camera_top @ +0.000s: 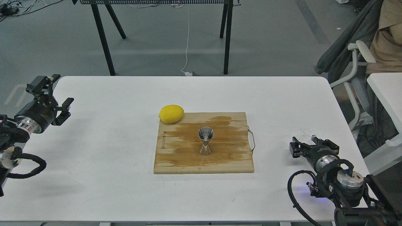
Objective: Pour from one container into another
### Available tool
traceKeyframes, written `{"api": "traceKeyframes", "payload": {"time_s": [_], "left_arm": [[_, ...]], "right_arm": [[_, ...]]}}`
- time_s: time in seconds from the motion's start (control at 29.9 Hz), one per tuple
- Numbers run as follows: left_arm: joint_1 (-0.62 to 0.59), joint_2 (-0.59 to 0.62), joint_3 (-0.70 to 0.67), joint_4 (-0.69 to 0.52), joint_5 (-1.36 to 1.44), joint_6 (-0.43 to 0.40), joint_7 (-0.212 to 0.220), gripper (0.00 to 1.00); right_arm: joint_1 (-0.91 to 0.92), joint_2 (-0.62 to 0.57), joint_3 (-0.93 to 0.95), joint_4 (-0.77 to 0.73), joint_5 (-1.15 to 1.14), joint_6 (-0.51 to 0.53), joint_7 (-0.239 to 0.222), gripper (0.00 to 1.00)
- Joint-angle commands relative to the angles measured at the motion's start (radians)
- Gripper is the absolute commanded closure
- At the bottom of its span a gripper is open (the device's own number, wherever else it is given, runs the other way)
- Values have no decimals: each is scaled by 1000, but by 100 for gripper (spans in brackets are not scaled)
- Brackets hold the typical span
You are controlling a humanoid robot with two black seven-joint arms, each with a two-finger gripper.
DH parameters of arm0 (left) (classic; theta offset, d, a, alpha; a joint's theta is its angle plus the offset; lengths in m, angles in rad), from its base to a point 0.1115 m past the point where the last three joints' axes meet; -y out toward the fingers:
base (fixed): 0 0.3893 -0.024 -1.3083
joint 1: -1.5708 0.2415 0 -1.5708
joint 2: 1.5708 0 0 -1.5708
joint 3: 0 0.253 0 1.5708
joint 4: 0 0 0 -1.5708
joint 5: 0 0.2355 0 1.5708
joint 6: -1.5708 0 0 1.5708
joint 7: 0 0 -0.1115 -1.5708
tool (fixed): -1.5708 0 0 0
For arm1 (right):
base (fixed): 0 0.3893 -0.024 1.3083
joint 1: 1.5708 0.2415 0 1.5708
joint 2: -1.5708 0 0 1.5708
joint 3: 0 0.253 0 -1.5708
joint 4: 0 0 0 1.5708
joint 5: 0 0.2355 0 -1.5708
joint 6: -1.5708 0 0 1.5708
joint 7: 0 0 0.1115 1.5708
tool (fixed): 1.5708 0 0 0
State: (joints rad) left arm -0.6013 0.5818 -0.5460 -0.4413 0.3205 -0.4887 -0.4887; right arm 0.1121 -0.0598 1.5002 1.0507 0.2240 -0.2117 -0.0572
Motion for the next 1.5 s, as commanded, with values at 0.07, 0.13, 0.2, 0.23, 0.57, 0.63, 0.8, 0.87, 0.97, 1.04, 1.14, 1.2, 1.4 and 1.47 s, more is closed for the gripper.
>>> {"api": "traceKeyframes", "payload": {"time_s": [0.07, 0.13, 0.2, 0.23, 0.57, 0.63, 0.8, 0.87, 0.97, 1.04, 1.14, 1.2, 1.4, 1.47], "left_arm": [[0, 1, 0, 1, 0, 0, 0, 2], [0, 1, 0, 1, 0, 0, 0, 2], [0, 1, 0, 1, 0, 0, 0, 2], [0, 1, 0, 1, 0, 0, 0, 2], [0, 1, 0, 1, 0, 0, 0, 2], [0, 1, 0, 1, 2, 0, 0, 2], [0, 0, 1, 1, 0, 0, 0, 2], [0, 0, 1, 1, 2, 0, 0, 2], [0, 0, 0, 1, 0, 0, 0, 2], [0, 1, 0, 1, 0, 0, 0, 2], [0, 3, 0, 0, 0, 0, 0, 2], [0, 6, 0, 1, 0, 0, 0, 2], [-2, 6, -5, 1, -3, 0, 0, 2], [-3, 6, -6, 1, -3, 0, 0, 2]], "right_arm": [[0, 0, 0, 2, 4, 0, -1, 15], [-2, 0, 0, 5, 5, 0, -1, 9], [-2, 0, -1, 9, 6, 0, -1, 5], [-2, 0, -1, 11, 6, 0, -1, 5], [-2, -2, -3, 40, 6, 0, -4, 4], [-9, -5, -3, 75, 6, -1, -4, 4], [-26, -31, 0, 201, 6, -52, -6, 3], [-29, -63, 0, 257, 6, -61, -10, 2], [-40, -123, -12, 333, -12, -48, -26, 1], [-31, -172, -56, 360, -40, -32, -18, 1], [-11, -273, -115, 373, -200, 111, -12, 1], [1, -296, -115, 365, -294, 292, -13, 1], [49, -305, -100, 232, -308, 700, -23, 1], [66, -302, -98, 143, -305, 700, -19, 1]]}}
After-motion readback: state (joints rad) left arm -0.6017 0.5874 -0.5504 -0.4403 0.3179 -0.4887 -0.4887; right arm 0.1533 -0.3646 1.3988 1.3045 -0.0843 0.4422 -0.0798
